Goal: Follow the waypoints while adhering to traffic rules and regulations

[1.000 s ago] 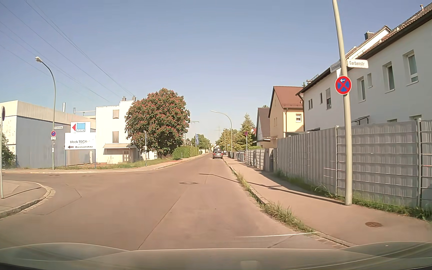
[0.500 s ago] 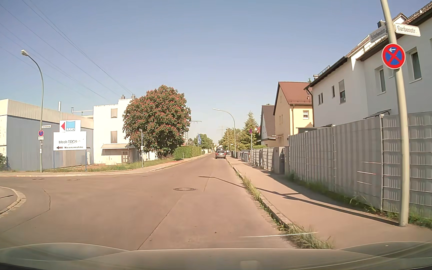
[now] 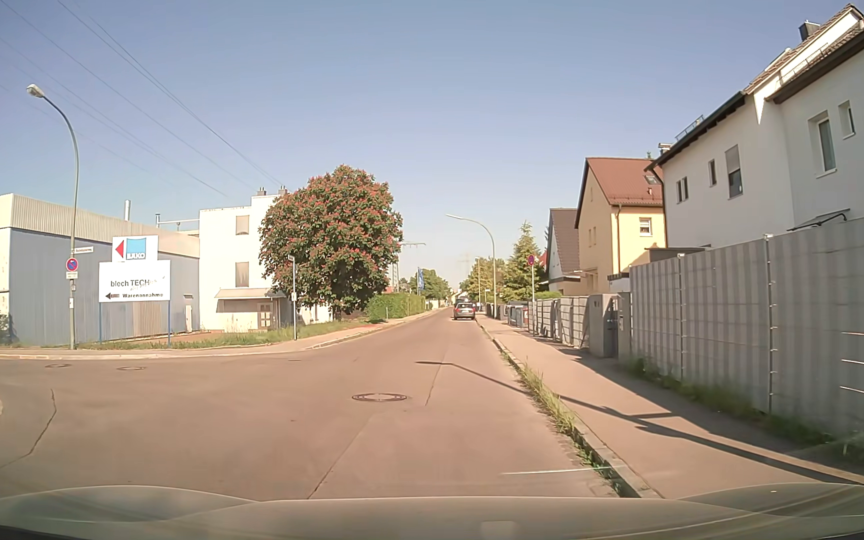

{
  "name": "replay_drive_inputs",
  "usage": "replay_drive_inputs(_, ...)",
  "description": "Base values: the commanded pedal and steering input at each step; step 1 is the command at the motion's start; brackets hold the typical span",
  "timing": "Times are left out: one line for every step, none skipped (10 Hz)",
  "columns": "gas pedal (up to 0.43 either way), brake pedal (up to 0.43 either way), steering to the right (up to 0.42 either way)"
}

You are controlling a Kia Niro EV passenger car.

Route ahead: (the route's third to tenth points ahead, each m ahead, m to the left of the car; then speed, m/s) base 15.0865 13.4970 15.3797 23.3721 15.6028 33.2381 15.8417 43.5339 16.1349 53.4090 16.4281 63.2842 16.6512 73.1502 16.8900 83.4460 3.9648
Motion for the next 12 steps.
replay_drive_inputs(0.000, 0.134, -0.072)
replay_drive_inputs(0.000, 0.146, -0.065)
replay_drive_inputs(0.000, 0.165, -0.059)
replay_drive_inputs(0.000, 0.183, -0.056)
replay_drive_inputs(0.000, 0.177, -0.051)
replay_drive_inputs(0.000, 0.159, -0.046)
replay_drive_inputs(0.000, 0.122, -0.043)
replay_drive_inputs(0.000, 0.104, -0.044)
replay_drive_inputs(0.000, 0.104, -0.044)
replay_drive_inputs(0.000, 0.122, -0.043)
replay_drive_inputs(0.000, 0.146, -0.041)
replay_drive_inputs(0.000, 0.152, -0.040)
